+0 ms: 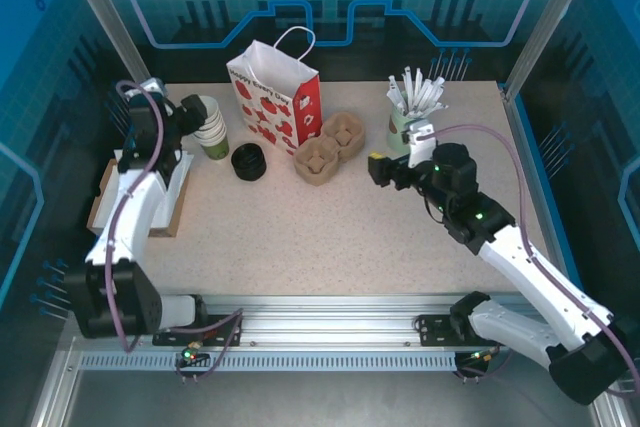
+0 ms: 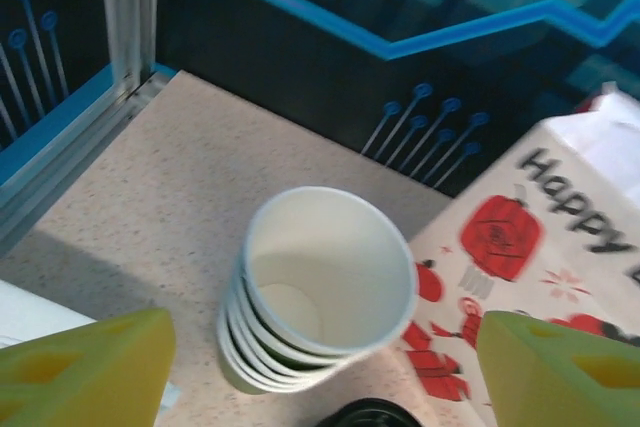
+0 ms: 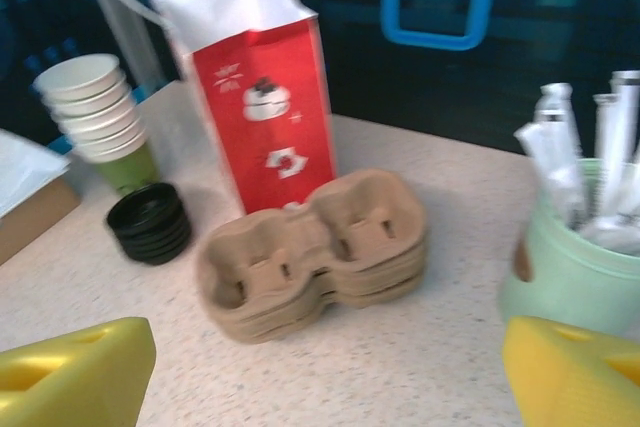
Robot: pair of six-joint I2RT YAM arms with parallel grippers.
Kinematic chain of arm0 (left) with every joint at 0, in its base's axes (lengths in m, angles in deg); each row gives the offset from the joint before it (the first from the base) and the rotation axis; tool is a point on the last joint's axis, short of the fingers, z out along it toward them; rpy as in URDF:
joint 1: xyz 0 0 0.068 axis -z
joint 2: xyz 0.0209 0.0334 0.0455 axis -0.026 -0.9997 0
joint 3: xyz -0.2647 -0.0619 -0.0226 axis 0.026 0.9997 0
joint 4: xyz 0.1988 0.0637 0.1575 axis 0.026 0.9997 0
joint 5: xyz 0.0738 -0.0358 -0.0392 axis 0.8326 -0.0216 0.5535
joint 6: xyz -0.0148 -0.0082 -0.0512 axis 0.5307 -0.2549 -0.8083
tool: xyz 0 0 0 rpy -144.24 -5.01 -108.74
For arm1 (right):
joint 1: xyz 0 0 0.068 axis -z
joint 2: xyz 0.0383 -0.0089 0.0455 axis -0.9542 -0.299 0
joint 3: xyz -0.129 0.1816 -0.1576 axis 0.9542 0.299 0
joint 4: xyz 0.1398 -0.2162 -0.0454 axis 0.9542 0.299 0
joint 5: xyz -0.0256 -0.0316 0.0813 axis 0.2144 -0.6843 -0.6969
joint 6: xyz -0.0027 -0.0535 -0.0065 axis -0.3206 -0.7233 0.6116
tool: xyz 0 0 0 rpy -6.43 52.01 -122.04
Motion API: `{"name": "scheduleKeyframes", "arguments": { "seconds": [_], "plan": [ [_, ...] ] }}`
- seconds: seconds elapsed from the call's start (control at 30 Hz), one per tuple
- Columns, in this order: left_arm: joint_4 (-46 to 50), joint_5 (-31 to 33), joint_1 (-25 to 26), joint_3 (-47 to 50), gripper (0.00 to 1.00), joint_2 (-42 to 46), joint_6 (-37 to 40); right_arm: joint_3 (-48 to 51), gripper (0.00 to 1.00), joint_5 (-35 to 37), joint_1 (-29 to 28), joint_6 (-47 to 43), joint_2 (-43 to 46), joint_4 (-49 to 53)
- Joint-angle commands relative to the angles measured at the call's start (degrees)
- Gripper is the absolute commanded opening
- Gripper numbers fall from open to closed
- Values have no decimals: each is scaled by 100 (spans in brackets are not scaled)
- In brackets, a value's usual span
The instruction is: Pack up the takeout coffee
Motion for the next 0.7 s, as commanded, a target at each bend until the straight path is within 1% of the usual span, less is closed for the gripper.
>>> {"name": "scheduleKeyframes", "arguments": {
  "seconds": [0.0, 0.13, 0.33, 0.47, 0.67],
  "plan": [
    [1087, -201, -147, -786, 75, -635, 165, -540, 90, -252, -432, -295, -343, 584],
    [1578, -229, -186, -1551, 65, -1379, 362, -958, 90, -267, -782, -445, -813, 676],
    [2019, -152, -192, -2255, 51, -2071, 546, -1162, 90, -272, -949, -512, -1222, 696],
    [2118, -61, -191, -2403, 42, -2280, 620, -1133, 91, -215, -969, -509, -1294, 689],
    [2191, -42, -204, -2520, 26, -2407, 690, -1076, 91, -183, -976, -473, -1334, 681]
  ]
}}
